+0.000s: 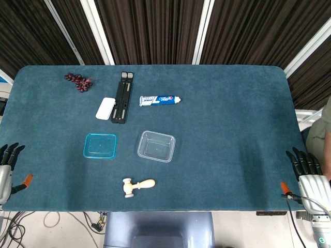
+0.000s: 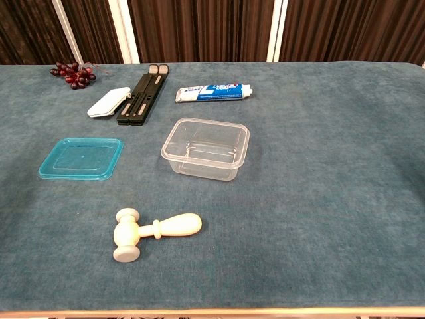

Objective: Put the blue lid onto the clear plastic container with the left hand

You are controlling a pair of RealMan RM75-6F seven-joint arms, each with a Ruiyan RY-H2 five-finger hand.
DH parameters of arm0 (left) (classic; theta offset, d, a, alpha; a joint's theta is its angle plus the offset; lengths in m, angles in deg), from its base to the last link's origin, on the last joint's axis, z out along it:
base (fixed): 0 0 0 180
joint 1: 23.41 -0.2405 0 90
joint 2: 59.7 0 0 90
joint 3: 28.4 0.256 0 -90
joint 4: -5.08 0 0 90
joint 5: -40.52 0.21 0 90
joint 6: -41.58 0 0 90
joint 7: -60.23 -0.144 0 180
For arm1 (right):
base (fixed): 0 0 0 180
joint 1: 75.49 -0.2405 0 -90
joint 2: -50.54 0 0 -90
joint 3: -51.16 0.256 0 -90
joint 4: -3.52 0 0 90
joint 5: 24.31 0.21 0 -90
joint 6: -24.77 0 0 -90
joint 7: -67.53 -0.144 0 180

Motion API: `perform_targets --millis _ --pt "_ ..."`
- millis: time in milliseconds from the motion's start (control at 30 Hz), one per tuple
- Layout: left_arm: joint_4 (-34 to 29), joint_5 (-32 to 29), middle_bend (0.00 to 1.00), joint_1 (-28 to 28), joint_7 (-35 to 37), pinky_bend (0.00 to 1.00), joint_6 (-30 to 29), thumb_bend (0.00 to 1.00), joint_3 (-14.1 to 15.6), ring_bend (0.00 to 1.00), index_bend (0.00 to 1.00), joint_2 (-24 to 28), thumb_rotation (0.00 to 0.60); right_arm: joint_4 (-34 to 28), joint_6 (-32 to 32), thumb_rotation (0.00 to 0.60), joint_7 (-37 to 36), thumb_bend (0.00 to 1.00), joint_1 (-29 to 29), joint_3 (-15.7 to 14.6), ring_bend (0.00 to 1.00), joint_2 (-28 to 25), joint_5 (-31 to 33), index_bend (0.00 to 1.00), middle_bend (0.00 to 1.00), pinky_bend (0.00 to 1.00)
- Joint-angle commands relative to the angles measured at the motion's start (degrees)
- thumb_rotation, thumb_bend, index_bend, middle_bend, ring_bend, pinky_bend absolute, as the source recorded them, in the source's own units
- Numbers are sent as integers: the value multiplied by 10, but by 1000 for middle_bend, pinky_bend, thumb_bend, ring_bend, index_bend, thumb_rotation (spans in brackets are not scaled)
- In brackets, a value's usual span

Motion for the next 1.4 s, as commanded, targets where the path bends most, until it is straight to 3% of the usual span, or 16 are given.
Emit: perform_targets --millis 33,467,833,967,1200,1400 --pt "-1 -1 62 0 -1 0 0 272 0 2 128 0 600 -1 1 600 1 347 0 0 0 0 0 0 0 0" --pt "-1 -3 58 -2 11 0 -4 271 -4 2 118 3 600 -3 0 600 3 346 0 0 0 0 2 0 0 0" --pt "11 -12 54 8 21 0 12 210 -10 1 110 3 600 -7 0 600 5 346 2 0 0 -2 5 0 0 0" --pt "18 -39 50 30 26 0 61 177 -17 0 106 6 600 -10 -3 600 5 346 3 -1 0 -2 9 0 0 0" --pt "9 -84 41 116 -45 0 165 122 -50 0 99 5 600 -13 -13 600 -6 346 -1 -2 0 -3 12 0 0 0" --pt "-4 -162 41 202 -97 0 290 119 -64 0 84 8 600 -20 -22 600 -13 346 -1 1 0 -6 27 0 0 0"
